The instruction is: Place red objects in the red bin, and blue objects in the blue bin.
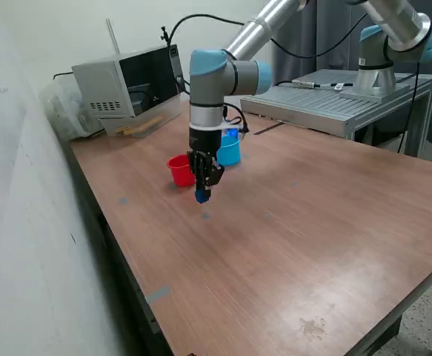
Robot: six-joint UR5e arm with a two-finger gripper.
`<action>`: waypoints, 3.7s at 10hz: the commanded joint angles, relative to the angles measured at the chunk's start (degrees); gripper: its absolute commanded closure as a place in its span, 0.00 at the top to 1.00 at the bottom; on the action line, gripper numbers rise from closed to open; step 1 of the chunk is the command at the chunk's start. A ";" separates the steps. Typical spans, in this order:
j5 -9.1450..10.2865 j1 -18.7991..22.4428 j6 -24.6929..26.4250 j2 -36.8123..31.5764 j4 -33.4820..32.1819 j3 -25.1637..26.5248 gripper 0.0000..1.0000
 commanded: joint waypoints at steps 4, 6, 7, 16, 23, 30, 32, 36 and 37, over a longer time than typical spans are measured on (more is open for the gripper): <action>-0.43 -6.96 -2.53 -31.70 6.57 26.69 0.00; -3.58 -11.17 -2.62 -34.70 8.34 31.79 0.00; -3.68 -12.23 -2.62 -34.89 8.34 32.94 0.00; -3.25 -15.23 -4.82 -29.09 7.11 32.78 0.00; -3.24 -16.37 -4.82 -26.01 4.91 30.50 0.00; -3.24 -18.39 -4.91 -26.01 4.47 30.76 0.00; -3.24 -18.39 -4.91 -26.10 4.47 30.76 0.00; -3.24 -17.69 -4.82 -26.36 4.38 31.02 0.00; -3.24 -17.60 -4.82 -26.36 4.38 31.02 0.00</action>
